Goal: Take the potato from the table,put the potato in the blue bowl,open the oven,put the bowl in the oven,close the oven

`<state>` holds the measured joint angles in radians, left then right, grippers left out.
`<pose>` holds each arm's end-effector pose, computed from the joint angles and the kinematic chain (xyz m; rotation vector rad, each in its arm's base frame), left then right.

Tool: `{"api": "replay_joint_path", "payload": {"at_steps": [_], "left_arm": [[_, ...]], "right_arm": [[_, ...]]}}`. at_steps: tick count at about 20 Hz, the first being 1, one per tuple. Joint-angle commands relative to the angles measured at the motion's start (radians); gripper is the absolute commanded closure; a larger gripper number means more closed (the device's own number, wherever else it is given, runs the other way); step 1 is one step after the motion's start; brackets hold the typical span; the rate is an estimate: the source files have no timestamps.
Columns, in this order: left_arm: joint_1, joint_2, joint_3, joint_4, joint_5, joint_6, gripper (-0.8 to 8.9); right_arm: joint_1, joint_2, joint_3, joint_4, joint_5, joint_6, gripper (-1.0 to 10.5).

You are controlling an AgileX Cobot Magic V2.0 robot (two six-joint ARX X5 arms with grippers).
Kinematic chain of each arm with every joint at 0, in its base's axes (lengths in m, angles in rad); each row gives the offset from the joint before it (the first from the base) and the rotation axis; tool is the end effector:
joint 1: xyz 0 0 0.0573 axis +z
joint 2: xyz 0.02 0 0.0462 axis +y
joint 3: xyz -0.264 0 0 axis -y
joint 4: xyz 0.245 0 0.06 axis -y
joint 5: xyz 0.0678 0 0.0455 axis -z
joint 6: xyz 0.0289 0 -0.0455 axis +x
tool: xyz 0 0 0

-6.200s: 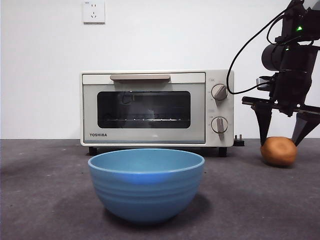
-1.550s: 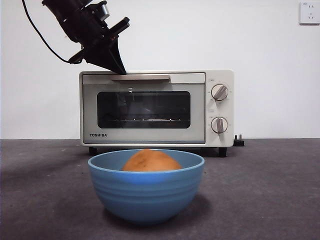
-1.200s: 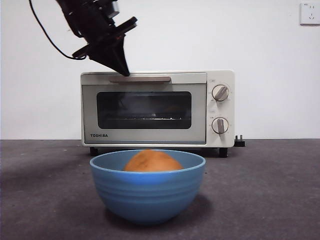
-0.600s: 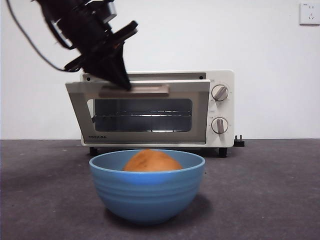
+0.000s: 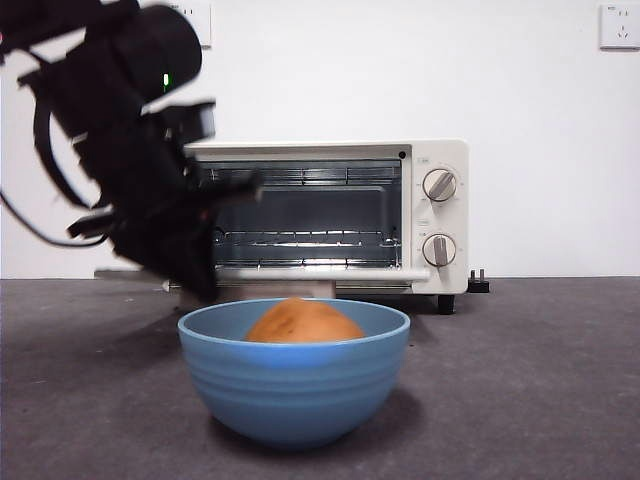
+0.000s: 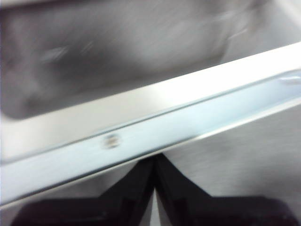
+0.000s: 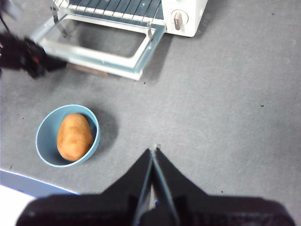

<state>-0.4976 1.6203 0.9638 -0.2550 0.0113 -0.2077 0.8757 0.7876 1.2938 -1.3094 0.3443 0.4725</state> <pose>0.2837 -0.1545 0.1887 0.0320 0.9359 -0.3768 0.0619 0.0589 0.3935 -0.0202 0.7575 0.3293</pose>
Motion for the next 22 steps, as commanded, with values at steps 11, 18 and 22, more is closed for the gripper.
{"api": "replay_joint_path", "payload": {"at_steps": [11,18,22], "left_arm": [[-0.006,-0.008,-0.087,0.072,-0.056,0.005,8.20],[-0.023,-0.016,-0.117,0.080,-0.029,-0.006,8.20],[-0.067,-0.153,-0.117,-0.046,-0.050,-0.007,8.20]], "right_arm": [[-0.001,0.000,-0.009,0.005,0.012,0.006,9.6],[-0.001,0.000,-0.009,-0.001,0.012,0.006,9.6],[-0.001,0.017,-0.009,-0.038,-0.026,0.007,9.6]]}}
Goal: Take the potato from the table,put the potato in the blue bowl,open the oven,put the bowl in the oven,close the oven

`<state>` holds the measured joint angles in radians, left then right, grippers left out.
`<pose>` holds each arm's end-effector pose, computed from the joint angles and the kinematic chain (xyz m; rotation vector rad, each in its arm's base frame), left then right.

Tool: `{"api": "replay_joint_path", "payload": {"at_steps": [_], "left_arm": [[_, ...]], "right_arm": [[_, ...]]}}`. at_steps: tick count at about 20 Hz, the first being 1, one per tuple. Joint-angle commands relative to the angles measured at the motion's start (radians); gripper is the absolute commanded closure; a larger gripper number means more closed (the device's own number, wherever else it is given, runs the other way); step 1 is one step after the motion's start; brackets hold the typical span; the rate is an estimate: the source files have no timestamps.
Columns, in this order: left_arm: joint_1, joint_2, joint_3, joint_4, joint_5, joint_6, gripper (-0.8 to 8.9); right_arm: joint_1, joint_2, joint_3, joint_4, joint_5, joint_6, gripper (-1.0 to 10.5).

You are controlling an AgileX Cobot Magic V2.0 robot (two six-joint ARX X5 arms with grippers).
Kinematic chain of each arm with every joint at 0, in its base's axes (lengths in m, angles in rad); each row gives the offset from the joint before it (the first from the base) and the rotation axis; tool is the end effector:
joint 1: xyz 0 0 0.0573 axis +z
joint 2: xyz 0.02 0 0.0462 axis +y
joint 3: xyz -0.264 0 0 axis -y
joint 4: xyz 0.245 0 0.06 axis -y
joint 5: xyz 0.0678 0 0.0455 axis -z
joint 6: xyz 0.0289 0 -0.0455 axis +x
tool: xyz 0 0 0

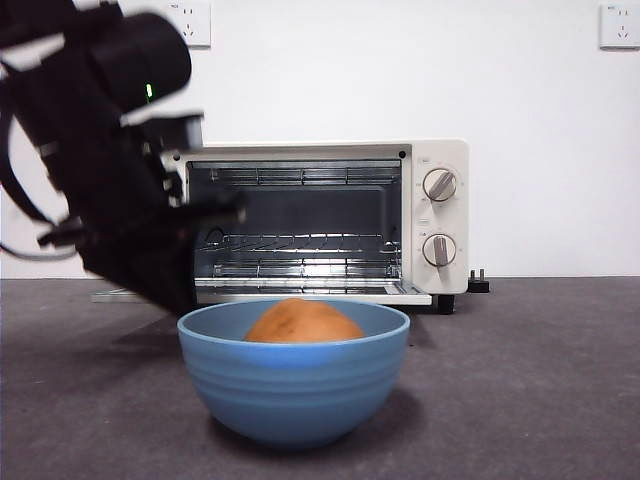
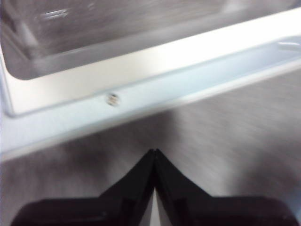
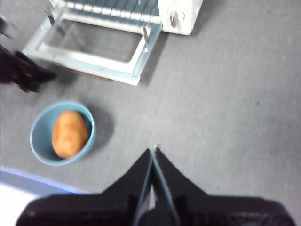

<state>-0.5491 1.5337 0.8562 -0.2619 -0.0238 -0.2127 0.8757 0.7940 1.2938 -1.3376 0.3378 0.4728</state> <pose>0.2527 -0.1538 0.1824 0.0748 0.9544 -0.3851 0.0617 0.0590 0.3912 -0.0396 0.7870 0.3252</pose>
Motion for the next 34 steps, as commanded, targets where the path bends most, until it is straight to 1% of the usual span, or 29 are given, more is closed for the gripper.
{"api": "replay_joint_path", "payload": {"at_steps": [1,2,4,6,8,10,11,12,14,16,18,19,20,23,25,27,28,34], "left_arm": [[-0.023,-0.130,-0.009,-0.092,-0.026,-0.002,8.20],[-0.026,-0.187,-0.009,-0.140,-0.023,-0.002,8.20],[-0.035,-0.317,-0.009,-0.253,0.007,-0.004,8.20],[-0.047,-0.436,-0.009,-0.357,0.018,-0.004,8.20],[-0.055,-0.541,-0.009,-0.459,0.025,-0.006,8.20],[-0.057,-0.623,-0.009,-0.546,0.023,-0.005,8.20],[-0.057,-0.659,-0.009,-0.584,0.023,-0.005,8.20],[-0.056,-0.690,-0.009,-0.620,0.023,-0.004,8.20],[-0.057,-0.743,-0.009,-0.695,0.024,0.004,8.20],[-0.057,-0.778,-0.009,-0.767,0.025,0.003,8.20],[-0.057,-0.802,-0.009,-0.819,0.025,0.003,8.20],[-0.057,-0.811,-0.009,-0.836,0.029,0.003,8.20],[-0.057,-0.820,-0.009,-0.848,0.035,0.003,8.20],[-0.057,-0.830,-0.009,-0.861,0.078,0.003,8.20],[-0.057,-0.832,-0.009,-0.860,0.084,0.003,8.20],[-0.057,-0.832,-0.009,-0.860,0.084,0.003,8.20],[-0.057,-0.832,-0.009,-0.860,0.084,0.003,8.20],[-0.057,-0.832,-0.009,-0.859,0.083,0.003,8.20]], "right_arm": [[-0.001,0.028,-0.009,-0.023,-0.045,0.006,9.6],[-0.001,0.040,-0.009,-0.029,-0.074,0.006,9.6],[-0.001,0.089,-0.012,-0.018,-0.154,-0.018,9.6],[-0.001,0.148,-0.037,0.043,-0.207,-0.031,9.6],[-0.001,0.219,-0.099,0.153,-0.324,-0.031,9.6],[-0.001,0.283,-0.178,0.277,-0.415,-0.030,9.6],[-0.001,0.321,-0.212,0.329,-0.455,-0.024,9.6],[-0.001,0.362,-0.236,0.369,-0.473,-0.008,9.6],[-0.006,0.449,-0.250,0.399,-0.468,-0.001,9.4],[-0.017,0.524,-0.249,0.417,-0.468,0.023,9.3],[-0.020,0.583,-0.249,0.444,-0.468,0.026,8.4],[-0.021,0.608,-0.249,0.462,-0.468,0.026,8.1],[-0.021,0.632,-0.249,0.479,-0.468,0.028,8.1],[-0.031,0.690,-0.249,0.514,-0.460,0.052,8.1],[-0.040,0.716,-0.249,0.525,-0.443,0.065,8.1],[-0.041,0.729,-0.249,0.530,-0.393,0.072,7.2],[-0.046,0.729,-0.249,0.530,-0.382,0.072,7.0],[-0.070,0.749,-0.249,0.554,-0.391,0.091,6.9]]}}
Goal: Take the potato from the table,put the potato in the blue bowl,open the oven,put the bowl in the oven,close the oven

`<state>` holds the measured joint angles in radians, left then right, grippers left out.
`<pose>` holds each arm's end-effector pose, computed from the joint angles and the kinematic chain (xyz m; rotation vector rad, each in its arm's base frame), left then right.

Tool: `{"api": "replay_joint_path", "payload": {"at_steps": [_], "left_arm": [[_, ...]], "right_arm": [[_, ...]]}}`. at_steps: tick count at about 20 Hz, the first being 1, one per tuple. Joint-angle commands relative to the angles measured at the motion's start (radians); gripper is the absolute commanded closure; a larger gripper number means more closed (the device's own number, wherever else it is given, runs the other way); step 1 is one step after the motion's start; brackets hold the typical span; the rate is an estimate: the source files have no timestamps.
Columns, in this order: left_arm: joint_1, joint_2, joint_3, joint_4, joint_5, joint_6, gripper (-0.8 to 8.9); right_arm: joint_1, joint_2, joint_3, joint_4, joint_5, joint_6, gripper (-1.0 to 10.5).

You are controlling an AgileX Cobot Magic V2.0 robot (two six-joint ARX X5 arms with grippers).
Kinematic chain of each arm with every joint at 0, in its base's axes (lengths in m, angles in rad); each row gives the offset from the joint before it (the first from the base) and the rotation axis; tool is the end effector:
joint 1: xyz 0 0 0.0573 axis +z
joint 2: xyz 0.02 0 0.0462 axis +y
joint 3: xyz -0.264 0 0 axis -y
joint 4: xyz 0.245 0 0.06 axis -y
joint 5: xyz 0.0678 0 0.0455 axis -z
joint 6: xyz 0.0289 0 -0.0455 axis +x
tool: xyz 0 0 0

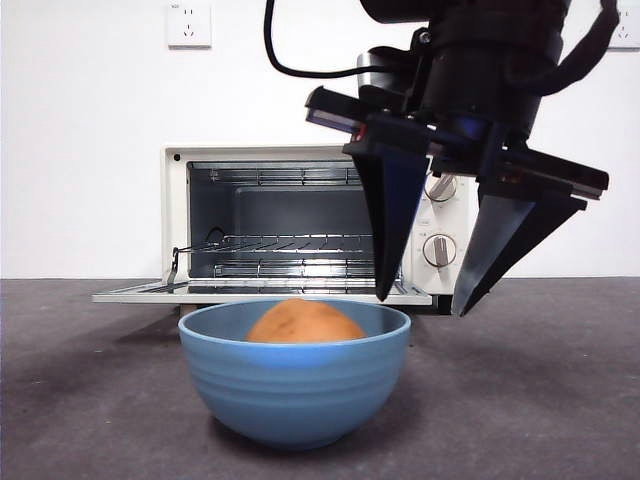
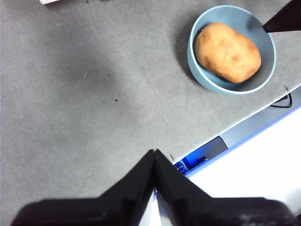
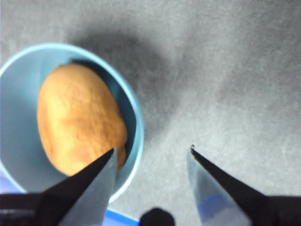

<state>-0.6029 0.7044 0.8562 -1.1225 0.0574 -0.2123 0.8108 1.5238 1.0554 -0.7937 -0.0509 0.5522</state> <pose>0.0868 -0.0618 0.2911 0.0766 1.0067 -0.5012 0.1937 0.2059 0.2180 -0.0229 1.3451 0.3804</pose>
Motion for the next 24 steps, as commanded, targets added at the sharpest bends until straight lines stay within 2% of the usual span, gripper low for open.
{"api": "replay_joint_path", "payload": {"at_steps": [1,4,6,11,12,14,15,18,20,21,24], "left_arm": [[-0.003,-0.003,-0.009,0.001,0.002,0.003,8.20],[-0.003,-0.003,-0.009,0.002,0.002,0.003,8.20],[-0.003,-0.003,-0.009,0.002,0.002,0.003,8.20],[-0.003,-0.002,-0.009,0.002,0.002,0.003,8.20],[-0.003,-0.003,-0.009,0.003,0.002,0.003,8.20],[-0.003,-0.002,-0.009,0.008,0.002,0.005,8.20],[-0.003,-0.002,-0.009,0.013,0.002,0.005,8.20],[-0.003,-0.002,-0.009,0.016,0.002,0.006,8.20],[-0.003,-0.002,-0.009,0.019,0.002,0.006,8.20],[-0.003,-0.002,-0.009,0.024,0.002,0.006,8.20],[-0.003,-0.002,-0.009,0.046,0.002,0.006,8.20]], "right_arm": [[-0.008,0.027,-0.011,0.011,-0.002,0.013,6.8],[-0.014,0.064,-0.011,0.014,-0.014,0.013,6.8],[-0.014,0.097,-0.011,0.040,-0.045,0.009,6.3],[-0.014,0.130,-0.011,0.087,-0.064,0.003,6.4],[-0.015,0.130,-0.011,0.083,-0.064,-0.005,7.0],[-0.014,0.130,-0.011,0.084,-0.064,-0.012,9.1],[-0.014,0.130,-0.011,0.084,-0.065,-0.014,9.7],[-0.014,0.130,-0.008,0.068,-0.071,0.011,9.6],[-0.017,0.126,0.030,0.012,-0.069,0.053,9.6],[-0.021,0.126,0.064,-0.024,-0.071,0.050,9.6],[-0.021,0.126,0.199,-0.110,-0.010,0.051,9.6]]}}
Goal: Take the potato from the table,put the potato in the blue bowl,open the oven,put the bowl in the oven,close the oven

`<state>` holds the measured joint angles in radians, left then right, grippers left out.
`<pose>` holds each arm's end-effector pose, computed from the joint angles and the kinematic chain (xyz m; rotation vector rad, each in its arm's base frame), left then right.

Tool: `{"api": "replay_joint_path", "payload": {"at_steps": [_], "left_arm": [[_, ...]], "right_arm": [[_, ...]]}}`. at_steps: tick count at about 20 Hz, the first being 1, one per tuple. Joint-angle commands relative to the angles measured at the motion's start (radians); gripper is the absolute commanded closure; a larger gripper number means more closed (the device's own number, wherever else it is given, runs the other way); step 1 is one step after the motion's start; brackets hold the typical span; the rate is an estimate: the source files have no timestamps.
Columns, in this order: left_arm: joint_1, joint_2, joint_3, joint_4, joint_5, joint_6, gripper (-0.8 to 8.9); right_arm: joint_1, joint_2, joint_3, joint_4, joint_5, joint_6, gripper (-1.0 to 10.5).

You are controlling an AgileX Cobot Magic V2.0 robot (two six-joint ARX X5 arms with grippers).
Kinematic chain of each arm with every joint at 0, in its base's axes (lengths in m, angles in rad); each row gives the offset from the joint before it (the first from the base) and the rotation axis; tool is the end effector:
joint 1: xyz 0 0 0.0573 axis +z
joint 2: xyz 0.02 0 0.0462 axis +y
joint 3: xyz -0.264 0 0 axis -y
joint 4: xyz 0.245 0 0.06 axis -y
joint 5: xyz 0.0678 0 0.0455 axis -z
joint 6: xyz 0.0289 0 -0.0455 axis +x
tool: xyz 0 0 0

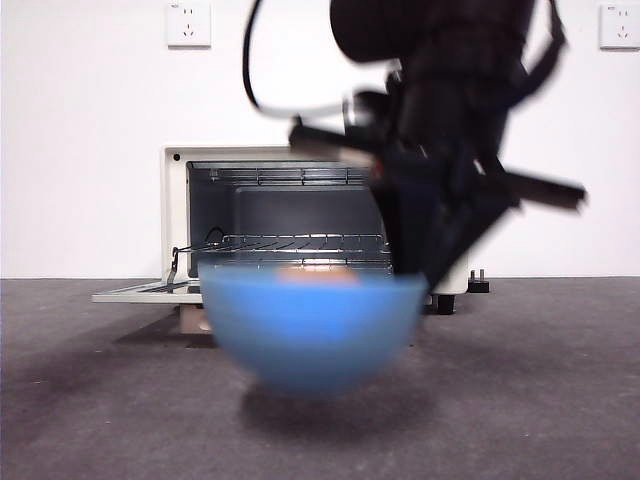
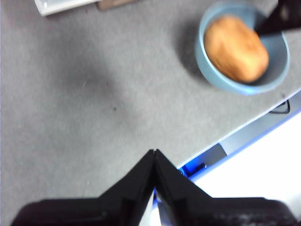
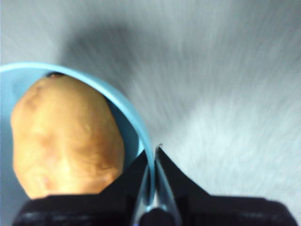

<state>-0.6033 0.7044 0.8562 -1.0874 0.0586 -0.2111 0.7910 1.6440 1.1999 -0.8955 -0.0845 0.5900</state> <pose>0.0890 -0.0634 0.2930 0.0667 0.9733 -0.5107 0.2152 0.2210 0.2217 0.0021 1.4335 0.3258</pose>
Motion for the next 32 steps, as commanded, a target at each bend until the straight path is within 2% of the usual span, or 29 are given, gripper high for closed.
{"api": "replay_joint_path", "payload": {"at_steps": [1,3,7,10,16,21,29,32], "left_arm": [[-0.003,-0.002,-0.009,0.011,0.001,0.005,8.20],[-0.003,-0.002,-0.009,0.012,0.001,0.005,8.20],[-0.003,-0.002,-0.009,0.034,0.001,0.005,8.20],[-0.003,0.001,-0.009,0.060,0.001,0.005,8.20],[-0.003,0.011,-0.009,0.064,0.001,0.004,8.20],[-0.003,0.011,-0.009,0.061,0.001,0.004,8.20],[-0.003,0.014,-0.009,0.063,0.001,0.004,8.20],[-0.002,0.014,-0.009,0.063,0.001,0.004,8.20]], "right_arm": [[-0.007,0.006,0.092,-0.021,0.033,0.017,9.6],[-0.036,0.008,0.159,-0.020,0.029,0.045,9.6],[-0.155,0.014,0.226,0.022,0.017,0.119,9.6],[-0.224,0.070,0.298,0.022,-0.036,0.144,9.6],[-0.262,0.327,0.622,-0.172,-0.027,0.154,9.6],[-0.270,0.468,0.822,-0.242,-0.031,0.266,9.6],[-0.312,0.488,0.834,-0.230,-0.040,0.433,9.6],[-0.315,0.488,0.834,-0.220,-0.013,0.493,9.6]]}}
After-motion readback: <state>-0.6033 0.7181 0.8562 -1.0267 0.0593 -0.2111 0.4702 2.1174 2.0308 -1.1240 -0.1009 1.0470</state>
